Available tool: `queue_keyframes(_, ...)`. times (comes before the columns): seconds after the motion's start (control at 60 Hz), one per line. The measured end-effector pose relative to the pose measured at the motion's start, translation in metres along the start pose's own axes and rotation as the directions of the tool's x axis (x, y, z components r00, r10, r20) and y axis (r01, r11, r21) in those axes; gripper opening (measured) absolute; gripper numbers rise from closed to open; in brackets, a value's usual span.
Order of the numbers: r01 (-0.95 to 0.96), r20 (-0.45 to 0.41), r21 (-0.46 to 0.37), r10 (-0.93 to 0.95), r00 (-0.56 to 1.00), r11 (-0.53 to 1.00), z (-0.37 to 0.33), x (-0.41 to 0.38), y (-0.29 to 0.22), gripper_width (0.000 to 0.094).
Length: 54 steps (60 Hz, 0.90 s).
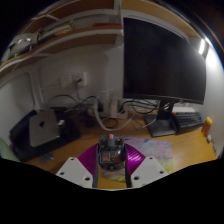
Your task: Arrange mouse
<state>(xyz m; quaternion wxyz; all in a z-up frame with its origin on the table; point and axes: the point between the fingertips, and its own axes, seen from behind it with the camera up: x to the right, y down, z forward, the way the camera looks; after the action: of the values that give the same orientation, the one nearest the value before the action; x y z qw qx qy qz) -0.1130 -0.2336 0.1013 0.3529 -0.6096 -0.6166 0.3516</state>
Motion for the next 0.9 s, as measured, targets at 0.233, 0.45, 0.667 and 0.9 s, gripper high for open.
queue_keyframes(0.233, 0.059, -0.061, -0.105, -0.065, 0.996, 0.993, 0.065, 0.112, 0.051, 0.0380)
queue_keyframes(0.45, 0.021, -0.032, -0.129, -0.025, 0.999, 0.991, 0.083, 0.139, 0.083, 0.0432)
queue_keyframes(0.667, 0.029, -0.031, -0.151, -0.034, 0.999, 0.988, 0.073, 0.150, 0.077, 0.0846)
queue_keyframes(0.9, -0.013, -0.014, -0.170, 0.011, 1.000, 0.985, -0.044, 0.142, 0.034, 0.0852)
